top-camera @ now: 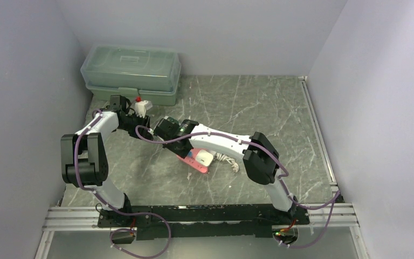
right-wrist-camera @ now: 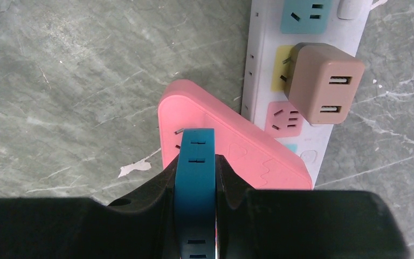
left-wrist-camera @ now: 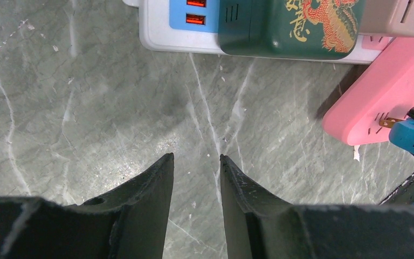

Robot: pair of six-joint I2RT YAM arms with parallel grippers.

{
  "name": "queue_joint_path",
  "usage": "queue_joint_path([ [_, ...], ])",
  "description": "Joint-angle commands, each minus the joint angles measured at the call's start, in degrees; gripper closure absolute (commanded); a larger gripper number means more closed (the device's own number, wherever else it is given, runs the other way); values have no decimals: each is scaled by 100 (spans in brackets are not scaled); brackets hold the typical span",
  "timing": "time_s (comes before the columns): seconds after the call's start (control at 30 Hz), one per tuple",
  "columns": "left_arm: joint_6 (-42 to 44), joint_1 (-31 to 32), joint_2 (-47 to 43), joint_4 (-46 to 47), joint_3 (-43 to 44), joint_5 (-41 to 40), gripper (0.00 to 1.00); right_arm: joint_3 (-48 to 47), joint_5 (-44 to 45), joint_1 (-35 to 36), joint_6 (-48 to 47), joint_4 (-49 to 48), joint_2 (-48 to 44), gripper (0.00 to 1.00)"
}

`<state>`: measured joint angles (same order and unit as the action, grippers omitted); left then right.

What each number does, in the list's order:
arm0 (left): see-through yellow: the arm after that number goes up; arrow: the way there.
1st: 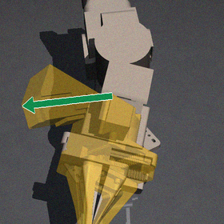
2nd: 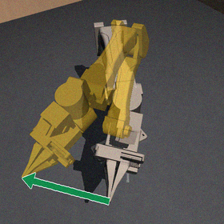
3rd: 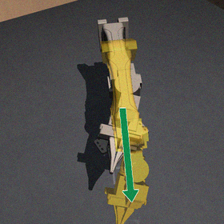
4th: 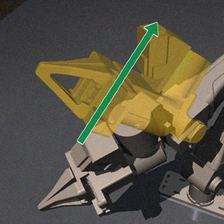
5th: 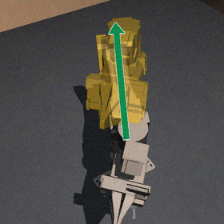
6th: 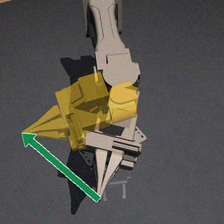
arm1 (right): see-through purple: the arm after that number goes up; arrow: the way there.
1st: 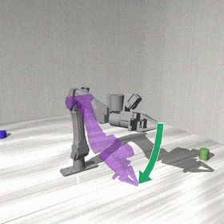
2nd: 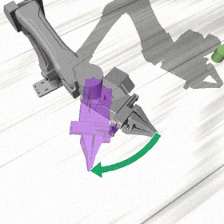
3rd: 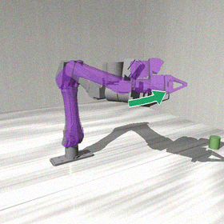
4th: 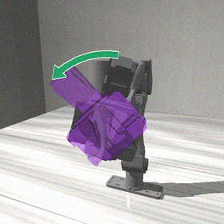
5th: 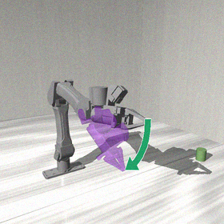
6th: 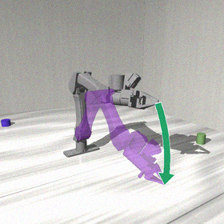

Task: Insert the plug
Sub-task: Insert the plug into the socket.

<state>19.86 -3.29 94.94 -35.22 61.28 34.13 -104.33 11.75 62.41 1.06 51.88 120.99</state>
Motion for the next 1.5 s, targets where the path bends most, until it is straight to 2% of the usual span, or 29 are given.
queue_joint_path([
  [0.0,99,-21,-221,-63,19,25,58,-72,331,8,35,112,-244,100],
  [0.53,141,-22,-230,-81,26,8,59,-112,-75,17,194,38,-217,100],
  [1.2,185,-40,-264,-12,-87,15,59,-556,132,8,80,238,113,100],
  [1.47,185,-74,-258,19,-125,51,59,-449,86,8,130,357,94,100],
])
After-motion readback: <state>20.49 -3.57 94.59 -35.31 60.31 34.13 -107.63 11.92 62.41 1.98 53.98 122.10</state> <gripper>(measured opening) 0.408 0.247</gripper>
